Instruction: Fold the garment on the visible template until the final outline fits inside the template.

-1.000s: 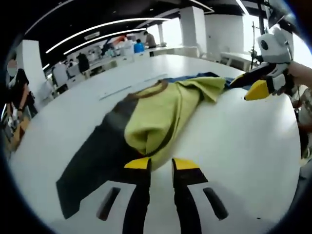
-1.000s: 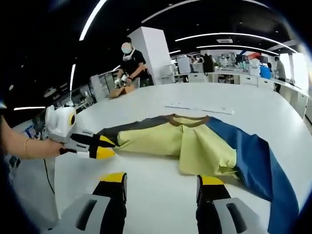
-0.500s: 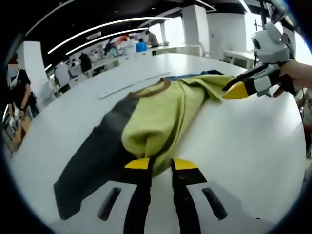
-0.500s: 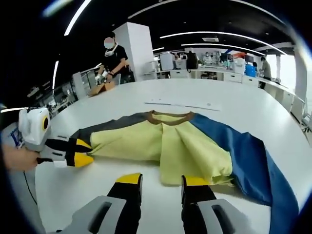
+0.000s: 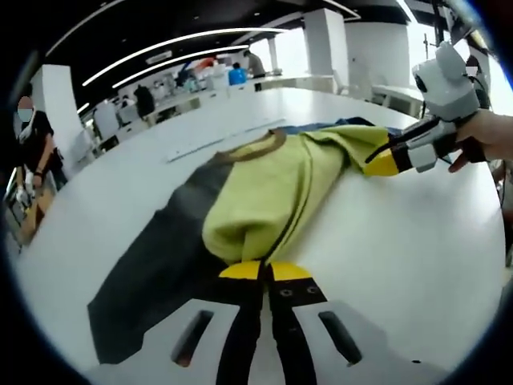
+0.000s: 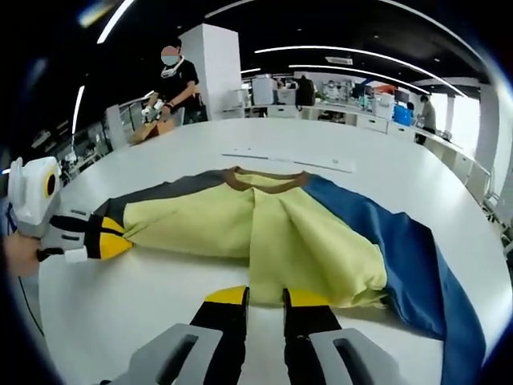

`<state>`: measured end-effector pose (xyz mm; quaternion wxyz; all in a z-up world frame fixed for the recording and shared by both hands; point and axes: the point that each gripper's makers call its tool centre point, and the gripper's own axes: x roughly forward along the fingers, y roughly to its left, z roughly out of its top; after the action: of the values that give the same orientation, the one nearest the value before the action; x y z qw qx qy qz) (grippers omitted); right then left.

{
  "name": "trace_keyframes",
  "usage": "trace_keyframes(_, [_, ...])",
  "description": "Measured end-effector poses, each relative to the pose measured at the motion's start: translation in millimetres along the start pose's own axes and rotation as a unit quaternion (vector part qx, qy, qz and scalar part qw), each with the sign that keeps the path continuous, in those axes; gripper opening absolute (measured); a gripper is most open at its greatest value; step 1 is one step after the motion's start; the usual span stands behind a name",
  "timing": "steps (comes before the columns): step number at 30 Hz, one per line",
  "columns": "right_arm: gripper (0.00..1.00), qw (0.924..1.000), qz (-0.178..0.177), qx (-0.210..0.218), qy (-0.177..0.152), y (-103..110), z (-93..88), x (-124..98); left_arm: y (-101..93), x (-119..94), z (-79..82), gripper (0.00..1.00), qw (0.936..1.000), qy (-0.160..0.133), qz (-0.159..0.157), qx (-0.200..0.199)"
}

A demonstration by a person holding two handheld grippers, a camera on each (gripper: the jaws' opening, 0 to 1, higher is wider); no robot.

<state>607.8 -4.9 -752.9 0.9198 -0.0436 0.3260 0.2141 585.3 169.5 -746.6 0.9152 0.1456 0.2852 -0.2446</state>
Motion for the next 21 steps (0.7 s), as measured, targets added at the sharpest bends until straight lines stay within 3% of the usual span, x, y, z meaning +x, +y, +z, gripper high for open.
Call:
trace_keyframes(4, [0.0,1.0,0.0,0.002,-0.001,-1.2,0.8,-0.2,1.2,-4.6,7.3,0.0,1.0,-0.008,0.0,-0.003])
trace_keyframes(9, [0.0,0.9999,0.014,0.003,-0.001,-0.6,5.0,-7.3,4.5,-13.9,21.1,0.0,0.9996,-0.027,0.0,-0.005])
trace_keyframes(21, [0.0,0.9987,0.028,-0.025,-0.034,-4.9,33.6,-52.6,11.7,-34.4,52.5,0.0,0.999,-0.044,-0.002,-0.004])
